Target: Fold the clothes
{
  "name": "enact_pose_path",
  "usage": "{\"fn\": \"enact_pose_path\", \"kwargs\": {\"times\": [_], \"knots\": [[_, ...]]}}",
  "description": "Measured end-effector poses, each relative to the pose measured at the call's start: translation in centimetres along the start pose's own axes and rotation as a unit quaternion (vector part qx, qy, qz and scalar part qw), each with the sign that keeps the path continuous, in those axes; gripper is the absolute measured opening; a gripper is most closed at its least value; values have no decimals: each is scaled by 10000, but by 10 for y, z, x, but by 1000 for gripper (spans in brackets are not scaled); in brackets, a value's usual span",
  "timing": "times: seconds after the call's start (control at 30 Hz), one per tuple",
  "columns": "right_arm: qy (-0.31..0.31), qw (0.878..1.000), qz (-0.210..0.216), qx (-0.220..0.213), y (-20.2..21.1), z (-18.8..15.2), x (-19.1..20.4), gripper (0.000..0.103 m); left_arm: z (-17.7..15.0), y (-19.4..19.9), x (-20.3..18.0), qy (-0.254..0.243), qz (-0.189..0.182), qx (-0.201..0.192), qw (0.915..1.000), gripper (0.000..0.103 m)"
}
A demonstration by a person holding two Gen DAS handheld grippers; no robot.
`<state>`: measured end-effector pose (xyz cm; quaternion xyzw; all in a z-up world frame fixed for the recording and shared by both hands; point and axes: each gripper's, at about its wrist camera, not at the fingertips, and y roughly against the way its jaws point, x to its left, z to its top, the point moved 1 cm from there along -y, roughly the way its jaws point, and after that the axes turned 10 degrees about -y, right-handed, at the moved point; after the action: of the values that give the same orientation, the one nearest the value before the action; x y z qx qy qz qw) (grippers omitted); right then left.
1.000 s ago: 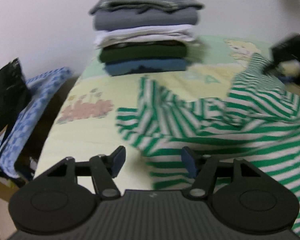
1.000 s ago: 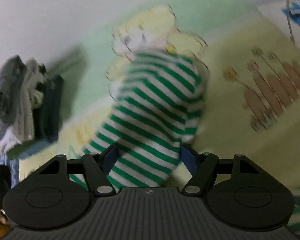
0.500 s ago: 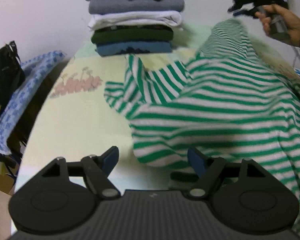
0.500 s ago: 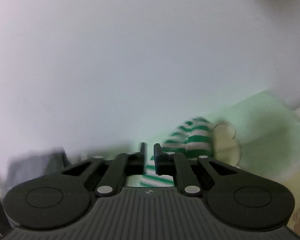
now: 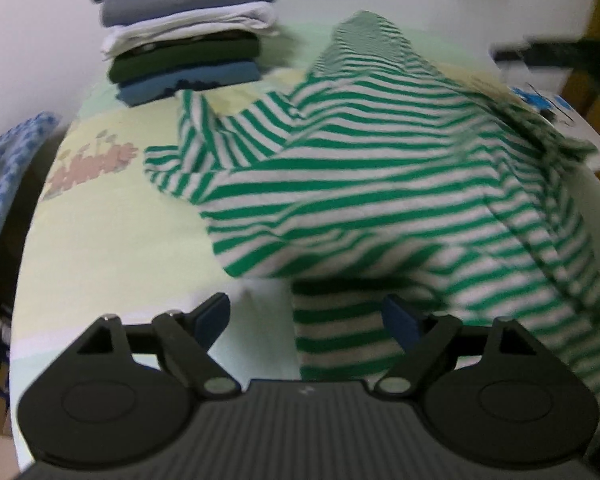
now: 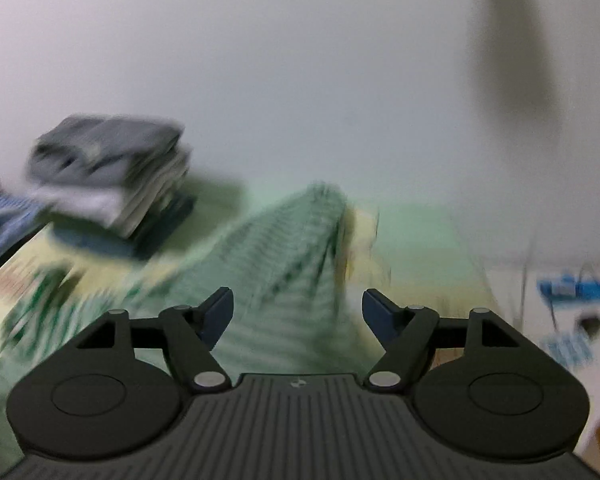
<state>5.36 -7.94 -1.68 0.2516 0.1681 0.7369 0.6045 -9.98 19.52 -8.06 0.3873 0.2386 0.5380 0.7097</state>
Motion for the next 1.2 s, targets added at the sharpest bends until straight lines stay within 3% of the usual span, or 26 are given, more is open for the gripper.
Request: {"fn": "enact_pose_path", "kwargs": {"times": [0.13, 0.23, 0.27, 0.3, 0.33, 0.37, 0.43, 0.5, 0.53, 0.67, 0.77, 0.93, 1.13, 1.2], "knots": [[-838, 9925, -108, 885, 56, -47, -25, 71, -12, 6, -7, -329, -365, 43, 9988, 85], [-893, 9922, -636, 593, 113, -85, -34, 58, -24, 9, -11, -509, -654, 110, 9965, 85], [-746, 9924, -875, 430, 130, -98, -33, 58, -27, 10, -12, -544, -751, 160, 9956, 85], [-543, 9920, -1075, 377, 142, -110, -28, 67, -30, 11, -14, -558, -858, 210, 9945, 85], [-358, 9909, -1204, 482, 149, -123, -20, 76, -33, 12, -15, -566, -965, 258, 9934, 85], [-266, 9901, -1191, 692, 155, -134, -14, 76, -36, 13, -17, -556, -1060, 306, 9923, 85], [-186, 9894, -955, 1078, 164, -150, -5, 67, -39, 17, -21, -545, -1198, 395, 9905, 85], [-85, 9905, -699, 1182, 171, -160, 6, 54, -43, 22, -25, -556, -1275, 468, 9892, 85], [-25, 9912, -621, 1168, 175, -162, 9, 52, -45, 25, -26, -558, -1303, 503, 9886, 85], [-46, 9889, -325, 1451, 179, -173, 0, 52, -57, 34, -29, -412, -1343, 674, 9878, 85], [0, 9867, -118, 1621, 177, -178, -12, 56, -71, 44, -28, -255, -1137, 792, 9900, 85], [13, 9756, 667, 2092, 182, -195, -24, 59, -89, 54, -31, 289, -1014, 1000, 9894, 87], [-186, 9661, 1305, 2220, 169, -201, -32, 67, -95, 52, -51, 651, -551, 726, 9937, 93], [-240, 9648, 1456, 2177, 166, -200, -32, 69, -92, 52, -56, 699, -371, 637, 9948, 88]]}}
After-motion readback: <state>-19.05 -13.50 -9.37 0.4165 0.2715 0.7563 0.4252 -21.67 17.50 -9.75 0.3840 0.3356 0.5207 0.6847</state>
